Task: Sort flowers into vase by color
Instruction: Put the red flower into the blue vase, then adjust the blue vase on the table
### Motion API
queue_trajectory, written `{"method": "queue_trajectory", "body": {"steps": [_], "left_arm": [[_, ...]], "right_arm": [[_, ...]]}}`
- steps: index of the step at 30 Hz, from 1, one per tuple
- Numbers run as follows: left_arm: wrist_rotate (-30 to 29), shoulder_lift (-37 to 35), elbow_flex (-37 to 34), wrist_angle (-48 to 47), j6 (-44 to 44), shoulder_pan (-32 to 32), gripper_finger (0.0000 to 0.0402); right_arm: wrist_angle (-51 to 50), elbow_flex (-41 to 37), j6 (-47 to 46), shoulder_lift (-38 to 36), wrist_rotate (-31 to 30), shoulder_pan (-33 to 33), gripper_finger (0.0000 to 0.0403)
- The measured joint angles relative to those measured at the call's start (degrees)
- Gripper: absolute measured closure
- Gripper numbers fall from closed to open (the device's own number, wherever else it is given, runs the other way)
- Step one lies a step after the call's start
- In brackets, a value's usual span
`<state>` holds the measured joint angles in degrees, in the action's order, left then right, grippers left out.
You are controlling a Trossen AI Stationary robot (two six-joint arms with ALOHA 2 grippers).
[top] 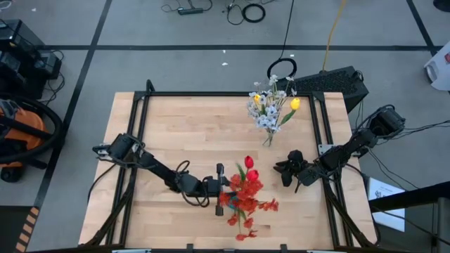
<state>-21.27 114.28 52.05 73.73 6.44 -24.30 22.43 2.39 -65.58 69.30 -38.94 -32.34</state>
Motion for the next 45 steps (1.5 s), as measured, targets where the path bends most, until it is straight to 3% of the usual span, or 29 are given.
{"method": "queue_trajectory", "body": {"steps": [6,11,21,27,40,45], "left_arm": [[-4.9,0.0,-0.1,-1.4,2.0,0.2,0.0268],[-10.5,-1.5,-0.1,-2.0,7.2,-0.4,0.0266],[-11.0,-4.6,-0.2,-7.4,9.7,-3.0,0.0265],[-19.3,-4.6,-0.2,-7.3,12.4,-4.7,0.0265],[-34.3,-4.6,-0.2,-7.3,11.9,-5.0,0.0265],[-36.0,-4.6,-0.2,-12.1,4.6,-4.4,0.0265]], "right_arm": [[0.0,0.0,0.0,0.0,0.0,0.0,0.0287],[0.0,0.0,0.0,0.0,0.0,0.0,0.0287],[0.0,0.0,0.1,0.0,0.0,0.0,0.0287],[0.0,0.0,0.0,0.0,0.0,0.0,0.0287],[-1.1,0.0,0.5,0.0,2.8,0.0,0.0287],[-1.8,0.1,0.6,-0.1,4.5,0.0,0.0287]]}}
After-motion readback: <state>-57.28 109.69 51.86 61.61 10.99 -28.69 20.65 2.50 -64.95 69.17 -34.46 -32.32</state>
